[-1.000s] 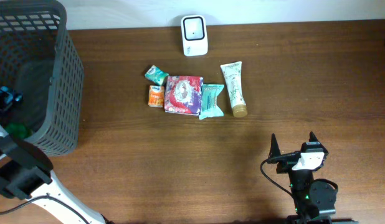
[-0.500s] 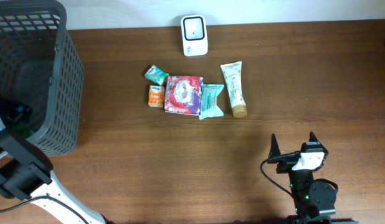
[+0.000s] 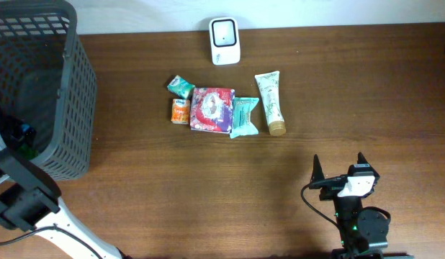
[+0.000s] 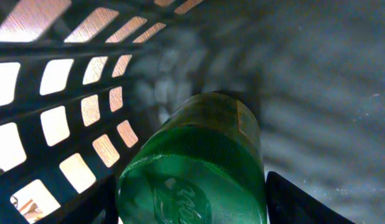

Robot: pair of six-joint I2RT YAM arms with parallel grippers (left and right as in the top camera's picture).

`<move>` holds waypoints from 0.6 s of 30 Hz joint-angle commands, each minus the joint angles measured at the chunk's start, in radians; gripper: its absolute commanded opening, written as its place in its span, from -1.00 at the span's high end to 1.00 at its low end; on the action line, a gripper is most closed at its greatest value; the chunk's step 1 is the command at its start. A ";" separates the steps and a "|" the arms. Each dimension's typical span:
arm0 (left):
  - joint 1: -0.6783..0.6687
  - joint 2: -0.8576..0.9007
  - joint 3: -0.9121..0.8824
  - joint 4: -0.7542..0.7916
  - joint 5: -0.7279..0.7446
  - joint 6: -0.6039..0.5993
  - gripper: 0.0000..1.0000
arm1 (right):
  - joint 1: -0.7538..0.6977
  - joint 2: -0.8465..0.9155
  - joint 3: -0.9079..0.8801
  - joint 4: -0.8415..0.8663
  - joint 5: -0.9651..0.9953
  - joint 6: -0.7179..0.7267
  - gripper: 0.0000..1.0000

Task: Scan the item barcode
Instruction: 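Reach left gripper into basket and grasp green bottle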

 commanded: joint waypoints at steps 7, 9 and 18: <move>-0.015 0.040 -0.013 0.103 0.330 0.161 -0.43 | -0.006 -0.006 -0.006 -0.007 0.005 0.000 -0.97; -0.037 0.040 -0.013 0.122 0.330 0.199 -0.43 | -0.006 -0.006 -0.006 -0.007 0.005 0.000 -0.97; -0.077 0.040 -0.011 0.161 0.329 0.197 0.08 | -0.006 -0.006 -0.006 -0.007 0.005 0.000 -0.98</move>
